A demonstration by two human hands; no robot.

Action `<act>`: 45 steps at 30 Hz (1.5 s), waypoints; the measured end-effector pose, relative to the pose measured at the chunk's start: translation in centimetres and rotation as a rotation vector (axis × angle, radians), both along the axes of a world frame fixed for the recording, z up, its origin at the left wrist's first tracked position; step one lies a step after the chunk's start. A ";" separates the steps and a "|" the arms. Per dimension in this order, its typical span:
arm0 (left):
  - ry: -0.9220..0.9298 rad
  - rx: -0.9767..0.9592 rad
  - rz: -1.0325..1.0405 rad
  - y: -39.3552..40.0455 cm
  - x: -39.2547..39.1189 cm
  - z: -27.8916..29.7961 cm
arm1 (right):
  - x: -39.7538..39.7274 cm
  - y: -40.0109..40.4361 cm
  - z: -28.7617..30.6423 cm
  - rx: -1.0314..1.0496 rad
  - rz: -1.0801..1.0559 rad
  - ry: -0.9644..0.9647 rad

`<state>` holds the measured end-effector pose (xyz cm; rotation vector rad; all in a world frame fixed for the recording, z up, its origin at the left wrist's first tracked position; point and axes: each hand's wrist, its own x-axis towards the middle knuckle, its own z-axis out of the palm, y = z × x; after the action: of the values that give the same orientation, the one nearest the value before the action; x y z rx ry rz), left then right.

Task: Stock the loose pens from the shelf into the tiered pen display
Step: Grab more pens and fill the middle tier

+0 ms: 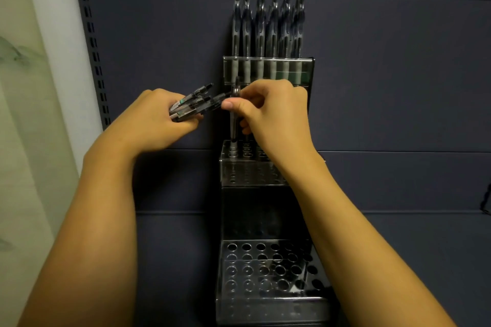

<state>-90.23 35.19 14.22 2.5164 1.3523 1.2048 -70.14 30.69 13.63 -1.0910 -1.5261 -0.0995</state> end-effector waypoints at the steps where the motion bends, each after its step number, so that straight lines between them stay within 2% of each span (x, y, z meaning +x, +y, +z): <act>1: -0.006 0.000 0.002 0.0 -0.1 0.0 | 0.0 0.1 0.0 -0.025 -0.005 -0.008; 7: -0.043 -0.001 0.016 -0.2 -0.7 0.0 | 0.2 -0.4 0.1 -0.094 -0.075 -0.143; 13: -0.041 0.018 0.007 -0.5 -0.9 0.3 | 0.6 -1.2 0.4 -0.184 -0.062 -0.176; 18: -0.048 0.018 -0.013 -0.8 -0.7 0.6 | 1.0 -2.5 1.1 -0.071 -0.091 -0.157; 24: -0.031 -0.008 -0.095 -1.9 0.3 1.2 | 1.4 -3.0 1.4 -0.038 0.101 -0.188; 31: -0.045 -0.018 -0.184 -2.7 1.3 1.4 | 2.2 -2.6 1.4 -0.071 0.460 0.002; 35: -0.061 -0.022 -0.181 -2.5 1.2 1.3 | 2.1 -2.5 1.3 -0.002 0.526 0.099; 37: -0.068 -0.032 -0.158 -2.3 1.2 1.2 | 2.0 -2.7 1.4 0.036 0.587 0.223; 41: -0.065 -0.029 -0.110 -1.8 0.5 1.0 | 2.7 -3.6 2.4 0.045 0.760 0.590; 43: -0.052 -0.020 -0.089 -1.5 0.2 1.0 | 3.5 -3.9 2.8 0.061 0.767 0.690; 45: -0.043 -0.018 -0.074 -1.4 0.2 1.0 | 4.1 -4.0 3.0 0.103 0.666 0.671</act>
<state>-90.04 33.82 15.21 2.4903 1.2428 1.2195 -66.03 26.73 16.60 -0.4133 -1.1707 0.5851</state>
